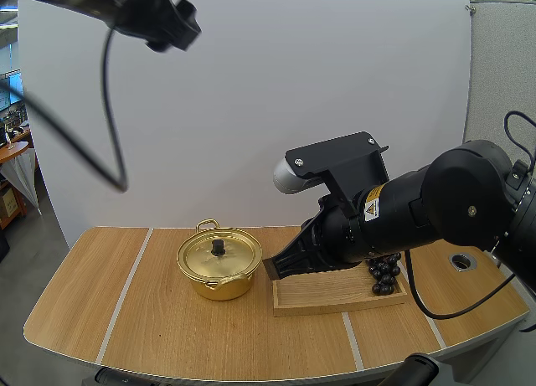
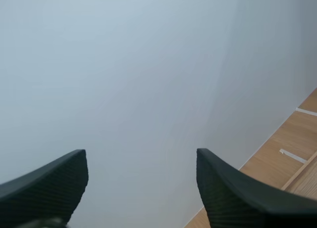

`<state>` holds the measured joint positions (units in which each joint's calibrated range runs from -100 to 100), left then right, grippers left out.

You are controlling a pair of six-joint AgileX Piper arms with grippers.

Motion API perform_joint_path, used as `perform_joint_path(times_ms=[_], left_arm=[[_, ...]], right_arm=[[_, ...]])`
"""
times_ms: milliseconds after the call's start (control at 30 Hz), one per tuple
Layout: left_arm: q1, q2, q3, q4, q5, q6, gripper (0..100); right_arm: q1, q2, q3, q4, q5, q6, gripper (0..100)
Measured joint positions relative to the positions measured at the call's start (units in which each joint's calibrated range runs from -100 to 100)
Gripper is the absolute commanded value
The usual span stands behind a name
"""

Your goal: Open the pot, put the pineapple inside, and close it

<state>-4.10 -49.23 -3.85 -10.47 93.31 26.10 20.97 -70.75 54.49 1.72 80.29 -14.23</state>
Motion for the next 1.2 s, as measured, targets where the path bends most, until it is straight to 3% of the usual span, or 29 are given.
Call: perform_joint_path(times_ms=[200, 233, 433, 467, 800, 1000, 1200], left_arm=[[0.0, -4.68, -0.22, 0.1, 2.69, -0.91, 100], [0.0, -5.69, -0.22, 0.1, 3.43, -1.13, 93], [0.0, -12.23, -0.16, 0.1, 5.91, -6.19, 6], [0.0, -12.85, 0.12, 0.22, 5.91, -7.05, 0], [0.0, -19.1, 11.75, 1.34, 5.02, -13.51, 0], [0.0, -23.97, 20.86, 1.34, -4.57, -17.41, 0], [0.0, -30.0, 32.93, 2.81, -14.35, -24.3, 0]], right_arm=[[-0.23, 0.0, 0.0, 0.21, 0.0, 0.0, 0], [-0.67, 0.0, 0.0, 0.5, 0.0, 0.0, 0], [-4.39, -0.31, 0.0, 2.99, 0.0, 0.1, 0], [-4.8, -0.46, 0.0, 3.1, 0.0, 0.1, 0], [-8.0, -7.24, 0.0, 1.55, -4.98, 0.1, 0], [-9.18, -12.12, 0.0, -0.32, -10.05, 0.1, 0], [-12.54, -16.33, 0.0, -1.31, -18.62, 0.1, 0]])
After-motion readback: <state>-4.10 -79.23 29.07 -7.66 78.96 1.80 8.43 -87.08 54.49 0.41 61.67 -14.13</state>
